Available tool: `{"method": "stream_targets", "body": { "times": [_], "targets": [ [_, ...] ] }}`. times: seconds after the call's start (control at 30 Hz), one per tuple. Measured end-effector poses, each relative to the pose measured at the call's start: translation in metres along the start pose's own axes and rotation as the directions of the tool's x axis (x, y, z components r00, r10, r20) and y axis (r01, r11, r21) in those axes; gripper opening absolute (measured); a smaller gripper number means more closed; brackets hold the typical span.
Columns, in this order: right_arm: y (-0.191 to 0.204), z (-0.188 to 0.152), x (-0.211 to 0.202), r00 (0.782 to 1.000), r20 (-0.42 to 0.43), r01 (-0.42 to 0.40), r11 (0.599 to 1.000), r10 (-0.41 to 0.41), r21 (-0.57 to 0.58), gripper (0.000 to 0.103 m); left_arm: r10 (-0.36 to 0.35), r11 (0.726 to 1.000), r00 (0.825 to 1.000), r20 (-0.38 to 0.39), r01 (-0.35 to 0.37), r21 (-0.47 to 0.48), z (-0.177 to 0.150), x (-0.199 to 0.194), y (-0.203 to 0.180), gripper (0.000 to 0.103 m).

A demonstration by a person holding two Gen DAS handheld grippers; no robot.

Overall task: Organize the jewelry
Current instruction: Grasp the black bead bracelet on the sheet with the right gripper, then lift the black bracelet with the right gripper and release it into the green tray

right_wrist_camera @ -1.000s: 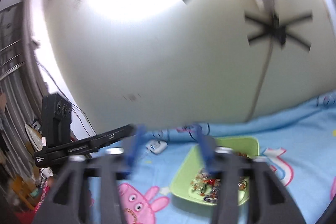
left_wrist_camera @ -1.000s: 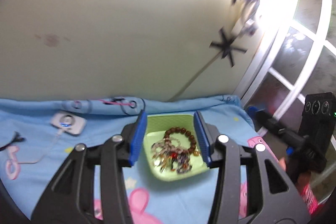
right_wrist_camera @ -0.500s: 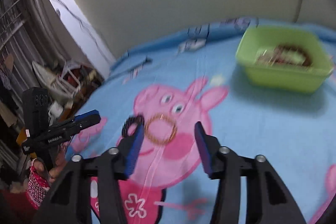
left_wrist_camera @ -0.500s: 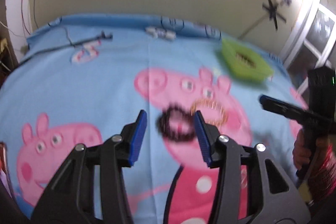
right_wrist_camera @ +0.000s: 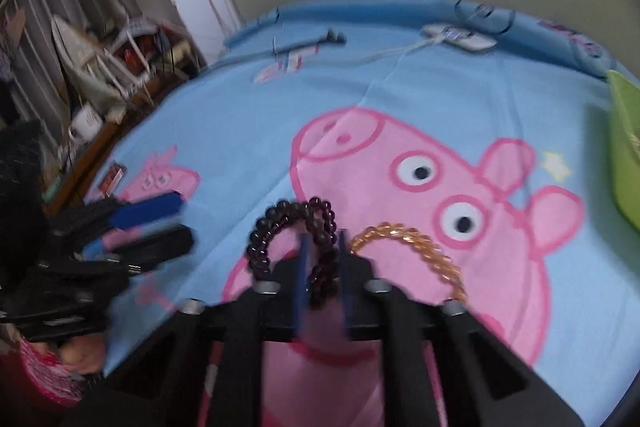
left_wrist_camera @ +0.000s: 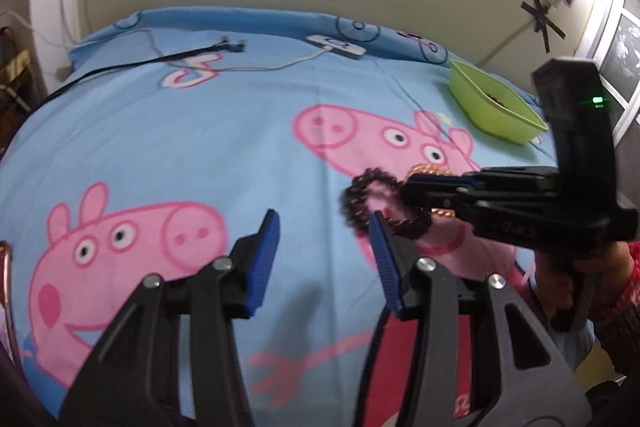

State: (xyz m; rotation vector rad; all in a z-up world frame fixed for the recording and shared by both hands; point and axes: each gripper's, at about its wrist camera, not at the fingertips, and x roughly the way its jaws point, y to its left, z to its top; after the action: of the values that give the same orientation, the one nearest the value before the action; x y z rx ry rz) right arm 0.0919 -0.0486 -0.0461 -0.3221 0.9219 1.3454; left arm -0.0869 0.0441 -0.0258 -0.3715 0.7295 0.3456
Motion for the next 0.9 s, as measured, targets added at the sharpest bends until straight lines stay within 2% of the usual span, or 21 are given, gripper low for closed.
{"method": "stream_targets", "body": {
  "times": [0.07,0.2,0.33,0.5,0.6,0.77,0.8,0.87,0.9],
  "targets": [
    [-0.001,0.0,-0.016,0.998,0.051,-0.033,0.999,0.032,0.034,0.0,-0.002,1.0,1.0,0.012,0.002,-0.011,-0.003,-0.009,0.005,0.044],
    [0.002,-0.007,-0.069,0.976,0.177,-0.14,0.988,0.126,0.065,0.0,-0.039,0.999,0.998,0.044,0.04,-0.008,-0.005,-0.024,0.004,0.044],
    [-0.005,-0.029,-0.109,0.966,0.224,-0.15,0.986,0.131,0.068,0.0,-0.107,0.992,0.992,0.06,0.103,0.068,-0.003,-0.031,-0.022,0.045],
    [-0.044,-0.076,-0.132,0.975,0.22,-0.083,0.979,0.041,0.188,0.0,-0.188,0.967,0.982,0.027,0.18,0.18,-0.009,-0.023,-0.072,0.048],
    [-0.088,-0.118,-0.15,0.974,0.222,-0.033,0.937,-0.049,0.349,0.0,-0.233,0.946,0.972,-0.033,0.235,0.222,-0.013,-0.005,-0.104,0.048],
    [-0.123,-0.169,-0.178,0.96,0.224,0.038,0.875,-0.165,0.482,0.0,-0.29,0.908,0.95,-0.113,0.31,0.283,-0.012,0.019,-0.156,0.048],
    [-0.124,-0.173,-0.181,0.96,0.219,0.051,0.875,-0.177,0.482,0.005,-0.301,0.899,0.944,-0.131,0.327,0.291,-0.013,0.025,-0.169,0.048],
    [-0.122,-0.182,-0.19,0.95,0.22,0.1,0.882,-0.223,0.461,0.033,-0.319,0.884,0.934,-0.162,0.354,0.304,-0.009,0.035,-0.19,0.048],
    [-0.119,-0.185,-0.194,0.941,0.226,0.133,0.887,-0.253,0.443,0.036,-0.324,0.879,0.931,-0.169,0.362,0.31,-0.008,0.037,-0.197,0.048]
  ]
}}
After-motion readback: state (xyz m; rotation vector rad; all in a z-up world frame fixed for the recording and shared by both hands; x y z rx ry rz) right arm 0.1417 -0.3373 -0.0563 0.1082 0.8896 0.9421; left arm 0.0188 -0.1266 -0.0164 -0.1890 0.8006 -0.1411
